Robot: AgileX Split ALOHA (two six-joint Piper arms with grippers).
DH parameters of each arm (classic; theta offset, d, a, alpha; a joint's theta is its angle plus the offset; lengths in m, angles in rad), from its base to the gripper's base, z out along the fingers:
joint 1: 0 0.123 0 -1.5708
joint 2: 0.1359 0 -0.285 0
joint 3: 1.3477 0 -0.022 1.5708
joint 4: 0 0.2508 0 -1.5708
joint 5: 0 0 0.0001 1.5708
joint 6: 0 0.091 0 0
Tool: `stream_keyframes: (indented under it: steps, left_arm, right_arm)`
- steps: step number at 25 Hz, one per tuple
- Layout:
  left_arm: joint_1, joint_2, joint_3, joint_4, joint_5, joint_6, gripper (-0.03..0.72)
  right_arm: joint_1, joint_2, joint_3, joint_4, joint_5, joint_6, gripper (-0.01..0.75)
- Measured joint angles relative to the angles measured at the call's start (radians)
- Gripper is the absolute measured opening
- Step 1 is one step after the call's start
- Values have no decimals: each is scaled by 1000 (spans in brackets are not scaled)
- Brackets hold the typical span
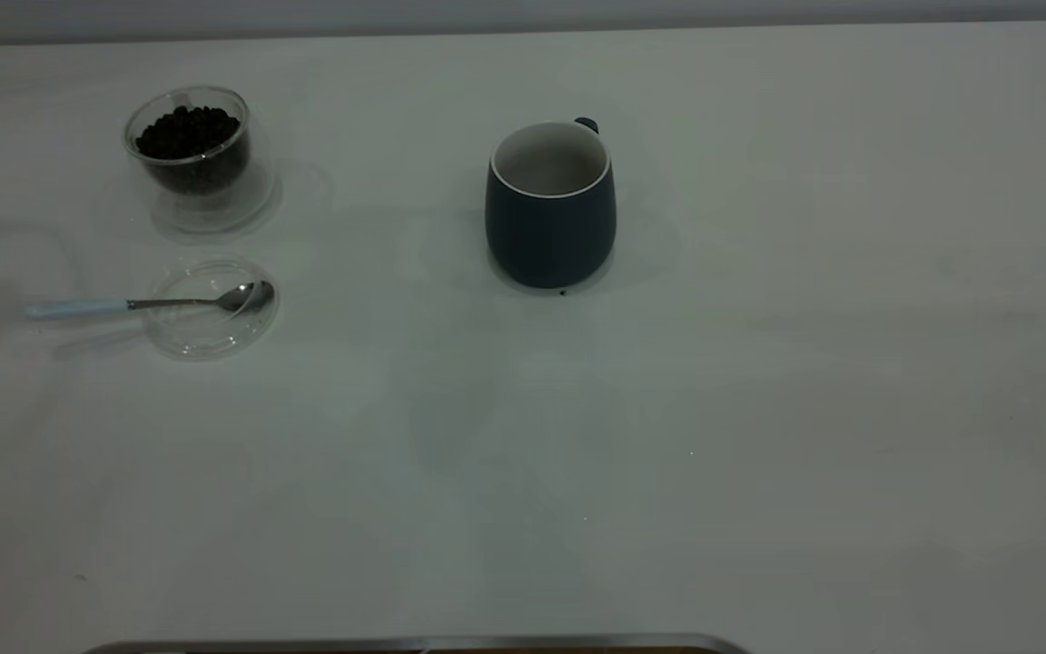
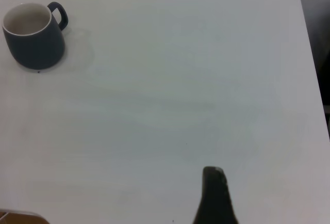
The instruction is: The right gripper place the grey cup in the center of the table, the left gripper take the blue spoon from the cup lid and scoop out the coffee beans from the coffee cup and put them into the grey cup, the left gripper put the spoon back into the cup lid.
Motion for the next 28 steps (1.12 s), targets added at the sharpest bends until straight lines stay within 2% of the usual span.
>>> stream_keyframes:
  steps: [4,7,18,24,28]
  left_arm:
    - [-94,-226,121,-4,0,-8,582]
    - [-125,-392,226,-4,0,-25,567]
    - [-126,-830,553,84,0,-53,473]
    - [-126,-1031,771,113,0,-80,467]
    - [-126,-1220,854,141,0,-79,467]
  right_arm:
    - [0,0,0,0,0,0,590]
    - [0,0,0,0,0,0,590]
    - [0,0,0,0,0,0,590]
    - [0,0,0,0,0,0,590]
    - [0,0,0,0,0,0,590]
